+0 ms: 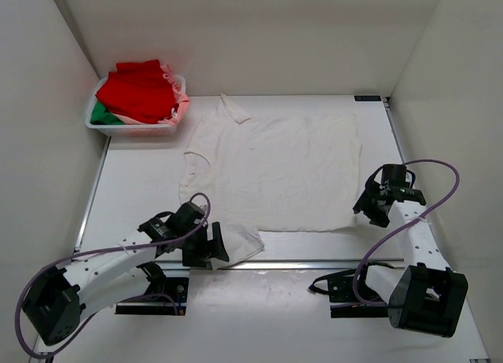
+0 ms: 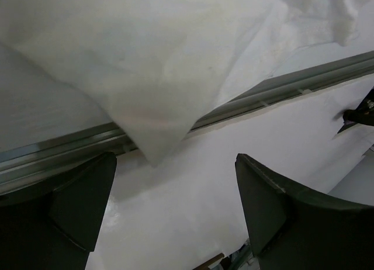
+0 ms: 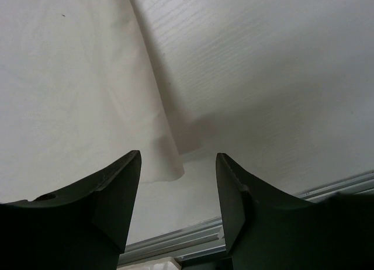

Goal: Fold and stack the t-shirts
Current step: Grap the side of the flattened tshirt closest away from the robot with both arms

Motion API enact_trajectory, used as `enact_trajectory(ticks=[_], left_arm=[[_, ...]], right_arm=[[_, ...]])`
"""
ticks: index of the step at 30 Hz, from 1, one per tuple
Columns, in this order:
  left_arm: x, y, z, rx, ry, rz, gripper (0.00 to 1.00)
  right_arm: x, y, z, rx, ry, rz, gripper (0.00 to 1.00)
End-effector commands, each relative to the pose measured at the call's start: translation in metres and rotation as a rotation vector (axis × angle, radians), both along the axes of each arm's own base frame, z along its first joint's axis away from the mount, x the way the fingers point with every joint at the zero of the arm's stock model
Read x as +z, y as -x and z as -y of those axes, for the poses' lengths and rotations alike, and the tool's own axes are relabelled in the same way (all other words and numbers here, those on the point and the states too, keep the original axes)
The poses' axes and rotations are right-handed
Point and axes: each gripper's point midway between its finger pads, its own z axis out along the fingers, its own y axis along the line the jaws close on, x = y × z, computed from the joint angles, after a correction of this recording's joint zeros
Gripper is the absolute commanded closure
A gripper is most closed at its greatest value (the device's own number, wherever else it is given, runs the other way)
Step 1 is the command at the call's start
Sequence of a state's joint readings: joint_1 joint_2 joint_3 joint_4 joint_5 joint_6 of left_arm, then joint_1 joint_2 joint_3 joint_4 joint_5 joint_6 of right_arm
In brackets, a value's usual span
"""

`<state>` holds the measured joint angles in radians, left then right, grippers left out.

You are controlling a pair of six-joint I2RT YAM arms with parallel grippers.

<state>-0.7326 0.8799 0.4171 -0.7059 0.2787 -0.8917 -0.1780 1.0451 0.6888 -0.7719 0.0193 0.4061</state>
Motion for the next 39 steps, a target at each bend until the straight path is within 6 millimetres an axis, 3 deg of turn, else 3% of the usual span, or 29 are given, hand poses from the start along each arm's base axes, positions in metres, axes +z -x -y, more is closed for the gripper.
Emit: enact_trajectory(ticks=[1, 3, 5, 6, 9, 10, 15, 21, 28, 31, 39], left_arm=[[0.005, -0.013, 0.026, 0.014, 0.062, 0.041, 0.06], [0.006, -0.018, 0.035, 0.003, 0.06, 0.058, 0.22], [0.012, -0.033, 0.039, 0.024, 0.061, 0.097, 0.93], [0.019, -0.042, 0.036, 0.034, 0.051, 0.125, 1.0], [0.044, -0.07, 0.021, 0.074, 0.01, 0.23, 1.0], [0.05, -0.083, -0.001, 0.143, -0.032, 0.238, 1.0], [0.074, -0.105, -0.052, 0.238, -0.087, 0.307, 1.0], [0.085, -0.112, -0.064, 0.348, -0.098, 0.393, 1.0], [0.138, -0.152, -0.111, 0.566, -0.135, 0.616, 1.0], [0.143, -0.166, -0.109, 0.575, -0.138, 0.624, 1.0], [0.146, -0.179, -0.098, 0.602, -0.067, 0.638, 1.0]], right_arm=[[0.003, -0.005, 0.004, -0.042, 0.009, 0.038, 0.49], [0.003, -0.005, 0.003, -0.045, 0.006, 0.04, 0.49], [0.0, -0.002, 0.003, -0.053, 0.007, 0.028, 0.49], [0.001, -0.002, 0.0, -0.045, 0.002, 0.027, 0.49], [-0.003, 0.001, 0.0, -0.056, -0.012, 0.0, 0.49], [-0.006, 0.002, -0.002, -0.045, -0.024, -0.017, 0.49], [-0.017, 0.005, -0.006, -0.036, -0.021, -0.053, 0.53], [-0.028, 0.009, -0.021, -0.028, -0.088, -0.059, 0.63], [-0.019, 0.007, -0.014, -0.052, -0.09, -0.001, 0.59], [-0.024, 0.009, -0.021, -0.028, -0.103, -0.033, 0.58], [-0.042, 0.019, -0.072, 0.118, -0.175, -0.132, 0.7]])
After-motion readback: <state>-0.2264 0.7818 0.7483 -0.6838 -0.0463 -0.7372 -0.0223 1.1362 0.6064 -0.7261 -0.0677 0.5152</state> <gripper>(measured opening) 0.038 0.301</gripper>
